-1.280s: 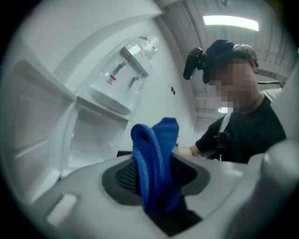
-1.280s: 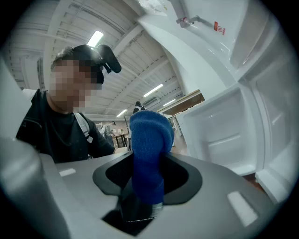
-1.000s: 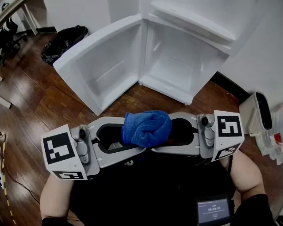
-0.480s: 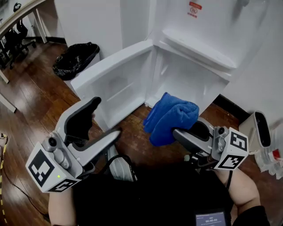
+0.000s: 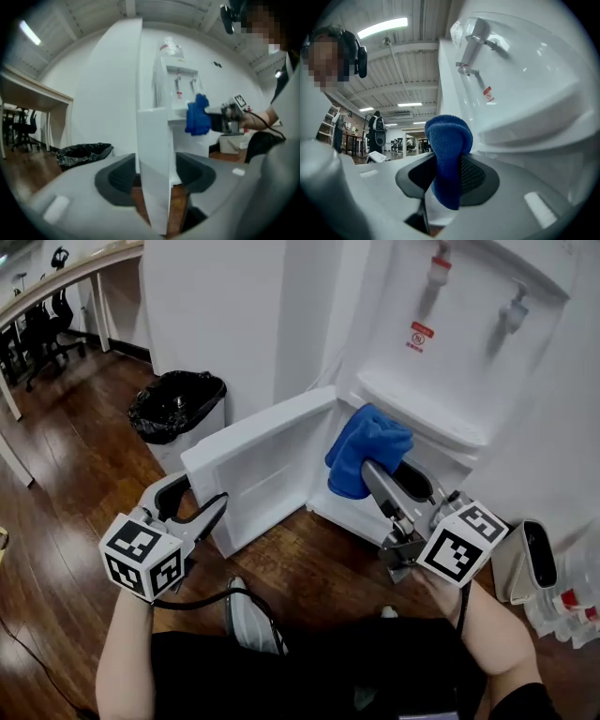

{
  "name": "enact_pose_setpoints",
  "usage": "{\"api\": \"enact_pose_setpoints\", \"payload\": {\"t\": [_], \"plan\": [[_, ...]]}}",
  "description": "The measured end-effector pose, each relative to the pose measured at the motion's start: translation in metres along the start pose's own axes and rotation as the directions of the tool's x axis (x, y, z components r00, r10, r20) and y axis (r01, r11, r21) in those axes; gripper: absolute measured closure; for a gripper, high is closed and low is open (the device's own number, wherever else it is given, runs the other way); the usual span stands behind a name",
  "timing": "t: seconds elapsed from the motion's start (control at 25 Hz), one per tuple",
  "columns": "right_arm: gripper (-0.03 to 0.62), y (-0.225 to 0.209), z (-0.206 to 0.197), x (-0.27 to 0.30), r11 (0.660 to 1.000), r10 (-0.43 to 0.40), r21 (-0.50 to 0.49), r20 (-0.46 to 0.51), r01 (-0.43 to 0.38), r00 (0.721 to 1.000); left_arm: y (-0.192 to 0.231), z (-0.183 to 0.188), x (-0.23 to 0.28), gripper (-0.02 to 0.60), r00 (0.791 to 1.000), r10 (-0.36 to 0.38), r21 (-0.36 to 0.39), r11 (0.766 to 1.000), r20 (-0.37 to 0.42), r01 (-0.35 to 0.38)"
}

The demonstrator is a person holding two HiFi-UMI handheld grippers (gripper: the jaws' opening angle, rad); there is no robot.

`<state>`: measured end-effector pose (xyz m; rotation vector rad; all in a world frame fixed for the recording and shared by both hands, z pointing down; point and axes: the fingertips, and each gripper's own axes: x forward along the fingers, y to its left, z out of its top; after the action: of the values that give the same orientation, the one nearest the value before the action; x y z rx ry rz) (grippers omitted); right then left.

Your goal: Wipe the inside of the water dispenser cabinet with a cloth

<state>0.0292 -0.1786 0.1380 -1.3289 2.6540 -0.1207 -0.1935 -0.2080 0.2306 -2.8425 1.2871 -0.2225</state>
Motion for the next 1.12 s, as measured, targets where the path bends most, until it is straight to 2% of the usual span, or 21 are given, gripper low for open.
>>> {"api": "enact_pose_setpoints", "payload": {"t": [0.04, 0.08, 0.24, 0.36, 0.48, 0.56, 0.64, 0.72, 0.8, 0.96, 1.12], "plan": [[0.462, 0.003, 0.015, 0.015, 1.0, -0.015, -0.017, 0.027, 0.016, 1.0, -0.005, -0.004, 0.001, 0.352, 1.0, 0.002, 0.023, 1.0, -0.014, -0.002], [0.462, 0.005, 0.03, 0.029, 0.999, -0.036, -0.036, 0.054, 0.038, 0.998, -0.01, -0.005, -0.001, 0.376, 1.0, -0.003, 0.039, 0.999, -0.017, 0.004], [0.462, 0.017, 0.07, 0.08, 0.974, -0.121, -0.181, 0.105, 0.139, 0.987, -0.039, -0.004, -0.009, 0.38, 0.997, -0.069, 0.065, 0.995, -0.036, 0.071], [0.462, 0.014, 0.065, 0.11, 0.929, -0.203, -0.306, 0.053, 0.209, 0.978, -0.045, -0.005, -0.009, 0.373, 0.996, -0.052, 0.116, 0.991, -0.066, 0.059], [0.462, -0.002, 0.049, 0.127, 0.883, -0.284, -0.392, -0.003, 0.26, 0.959, -0.042, -0.007, -0.01, 0.373, 0.996, -0.046, 0.128, 0.99, -0.074, 0.056], [0.462, -0.01, 0.038, 0.135, 0.877, -0.29, -0.409, -0.033, 0.252, 0.956, -0.041, -0.007, -0.01, 0.373, 0.996, -0.049, 0.126, 0.99, -0.08, 0.059], [0.462, -0.01, 0.03, 0.14, 0.904, -0.252, -0.371, -0.063, 0.212, 0.966, -0.041, -0.007, -0.01, 0.373, 0.995, -0.052, 0.123, 0.991, -0.083, 0.062], [0.462, 0.003, 0.022, 0.141, 0.954, -0.177, -0.261, -0.103, 0.146, 0.979, -0.042, -0.007, -0.01, 0.373, 0.995, -0.054, 0.121, 0.991, -0.084, 0.064], [0.462, 0.026, 0.018, 0.136, 0.986, -0.096, -0.149, -0.125, 0.077, 0.987, -0.041, -0.007, -0.01, 0.373, 0.995, -0.054, 0.123, 0.99, -0.085, 0.065], [0.463, 0.084, 0.012, 0.123, 0.999, 0.049, -0.016, -0.141, -0.052, 0.989, -0.039, -0.008, -0.01, 0.374, 0.995, -0.051, 0.12, 0.991, -0.085, 0.061], [0.464, 0.149, 0.004, 0.113, 0.981, 0.194, 0.054, -0.148, -0.188, 0.97, -0.037, -0.008, -0.012, 0.374, 0.996, -0.042, 0.113, 0.992, -0.082, 0.051]]}}
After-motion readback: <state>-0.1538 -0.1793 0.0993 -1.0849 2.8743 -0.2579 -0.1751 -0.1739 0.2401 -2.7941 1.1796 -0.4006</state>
